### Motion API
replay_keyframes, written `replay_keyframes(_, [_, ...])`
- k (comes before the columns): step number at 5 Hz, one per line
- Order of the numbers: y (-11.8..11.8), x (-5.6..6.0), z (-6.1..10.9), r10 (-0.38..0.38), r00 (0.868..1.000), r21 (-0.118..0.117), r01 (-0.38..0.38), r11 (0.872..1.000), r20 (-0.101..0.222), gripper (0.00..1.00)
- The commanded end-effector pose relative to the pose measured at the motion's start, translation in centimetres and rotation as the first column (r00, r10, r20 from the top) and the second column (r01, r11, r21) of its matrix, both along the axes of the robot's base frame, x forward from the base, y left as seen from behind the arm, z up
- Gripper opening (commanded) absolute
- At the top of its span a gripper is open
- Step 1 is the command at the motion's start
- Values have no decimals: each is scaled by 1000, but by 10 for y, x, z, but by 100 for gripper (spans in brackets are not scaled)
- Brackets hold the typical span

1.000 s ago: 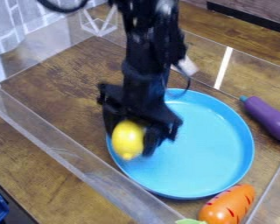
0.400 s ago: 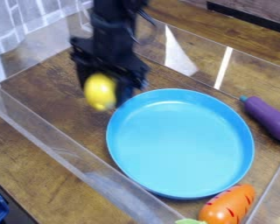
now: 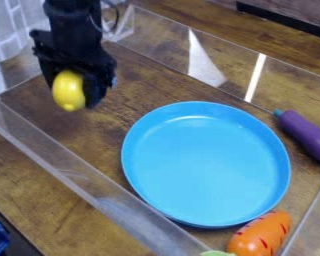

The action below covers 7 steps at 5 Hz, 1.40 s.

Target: Remove the lemon from the blue tray and put it on the table

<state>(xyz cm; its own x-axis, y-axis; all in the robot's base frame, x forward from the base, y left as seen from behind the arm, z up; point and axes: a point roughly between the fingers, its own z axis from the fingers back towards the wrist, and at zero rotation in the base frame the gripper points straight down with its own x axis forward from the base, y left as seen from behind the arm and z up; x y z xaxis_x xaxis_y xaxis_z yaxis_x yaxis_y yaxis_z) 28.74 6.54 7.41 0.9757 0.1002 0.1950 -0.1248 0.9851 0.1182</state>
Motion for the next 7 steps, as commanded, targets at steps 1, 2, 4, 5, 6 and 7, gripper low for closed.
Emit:
replay_keyframes(1, [-9,4,5,-45,997,-1,45,999,60,0])
replay_keyframes(2, [-9,7,-1,-86,993,-16,88,996,85,0])
replay_keyframes(4, [-32,26,3,-211,968,-8,214,977,134,0])
replay_keyframes(5, [-51,29,22,-240,959,3,242,970,152,0])
replay_keyframes(6, [-52,26,29,-275,948,26,274,961,158,0])
replay_keyframes(7, [-43,20,16,-297,943,38,294,955,148,0])
